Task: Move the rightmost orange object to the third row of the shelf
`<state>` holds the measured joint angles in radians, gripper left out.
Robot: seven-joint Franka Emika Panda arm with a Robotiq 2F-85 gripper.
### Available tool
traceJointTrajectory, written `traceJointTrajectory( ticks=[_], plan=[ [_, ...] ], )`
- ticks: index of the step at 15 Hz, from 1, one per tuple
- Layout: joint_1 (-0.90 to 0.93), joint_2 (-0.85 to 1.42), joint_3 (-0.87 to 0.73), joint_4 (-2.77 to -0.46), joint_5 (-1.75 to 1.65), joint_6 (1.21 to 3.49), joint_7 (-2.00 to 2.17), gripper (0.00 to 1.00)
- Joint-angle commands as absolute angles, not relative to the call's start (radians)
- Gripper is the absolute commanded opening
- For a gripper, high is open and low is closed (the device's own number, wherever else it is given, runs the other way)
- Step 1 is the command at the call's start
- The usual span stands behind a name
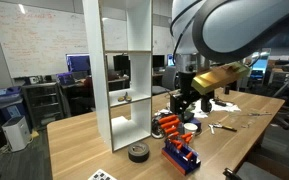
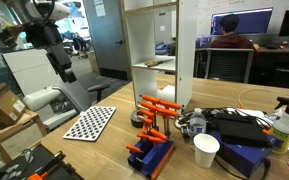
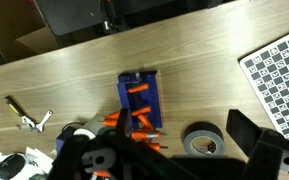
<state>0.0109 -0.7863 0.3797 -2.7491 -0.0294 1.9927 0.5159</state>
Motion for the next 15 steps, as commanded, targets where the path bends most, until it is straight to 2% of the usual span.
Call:
traceJointTrajectory(
  ticks=[1,6,15],
  plan=[
    [0.027,-0.782,0.364,-2.746,-0.042,1.991,0.526,1.00],
    [0.029,-0.789,0.359,-2.745,-0.044,2.003,0.518,1.00],
    [-0.030,-0.728,0.246,-2.735,0.129,2.079,0.670,1.00]
  ],
)
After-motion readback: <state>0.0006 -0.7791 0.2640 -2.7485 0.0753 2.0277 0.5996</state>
